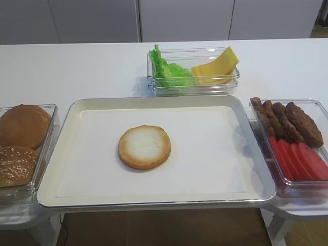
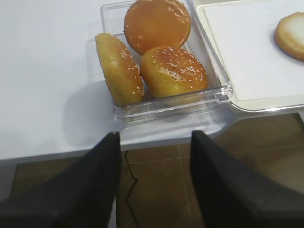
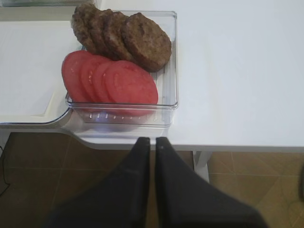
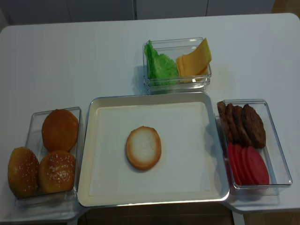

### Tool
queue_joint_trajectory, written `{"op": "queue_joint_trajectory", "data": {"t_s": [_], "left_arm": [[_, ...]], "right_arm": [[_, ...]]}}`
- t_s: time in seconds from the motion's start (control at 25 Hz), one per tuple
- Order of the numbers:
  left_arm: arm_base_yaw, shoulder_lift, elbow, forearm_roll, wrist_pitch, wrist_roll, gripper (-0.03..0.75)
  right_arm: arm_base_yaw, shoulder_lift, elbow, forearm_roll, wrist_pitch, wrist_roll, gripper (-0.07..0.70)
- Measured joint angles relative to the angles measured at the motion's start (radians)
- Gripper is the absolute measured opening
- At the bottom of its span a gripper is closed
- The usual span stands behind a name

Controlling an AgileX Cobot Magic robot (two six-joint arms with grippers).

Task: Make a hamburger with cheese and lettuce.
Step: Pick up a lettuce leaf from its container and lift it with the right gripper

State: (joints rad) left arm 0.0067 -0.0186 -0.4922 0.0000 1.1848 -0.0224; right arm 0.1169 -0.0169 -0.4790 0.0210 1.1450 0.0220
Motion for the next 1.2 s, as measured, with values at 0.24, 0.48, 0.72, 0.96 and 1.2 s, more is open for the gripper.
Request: {"op": "queue_joint_trajectory", "data": {"t_s": [0.24, 0.48, 0.72, 0.96, 1.2], "left_arm": [[0.000, 0.000, 0.000, 0.000, 0.000, 0.000, 0.359], [0.000, 0.000, 0.000, 0.000, 0.000, 0.000, 0.359], [0.000, 0.000, 0.000, 0.000, 0.000, 0.000, 0.359], [0.000, 0.000, 0.000, 0.000, 0.000, 0.000, 0.359], [0.000, 0.000, 0.000, 0.000, 0.000, 0.000, 0.359]], "right_arm": [[0.000, 0.000, 0.000, 0.000, 0.000, 0.000, 0.045], [0.000, 0.000, 0.000, 0.000, 0.000, 0.000, 0.045], [0.000, 0.000, 0.000, 0.000, 0.000, 0.000, 0.045], [0.000, 0.000, 0.000, 0.000, 0.000, 0.000, 0.045], [0.000, 0.000, 0.000, 0.000, 0.000, 0.000, 0.045]]}}
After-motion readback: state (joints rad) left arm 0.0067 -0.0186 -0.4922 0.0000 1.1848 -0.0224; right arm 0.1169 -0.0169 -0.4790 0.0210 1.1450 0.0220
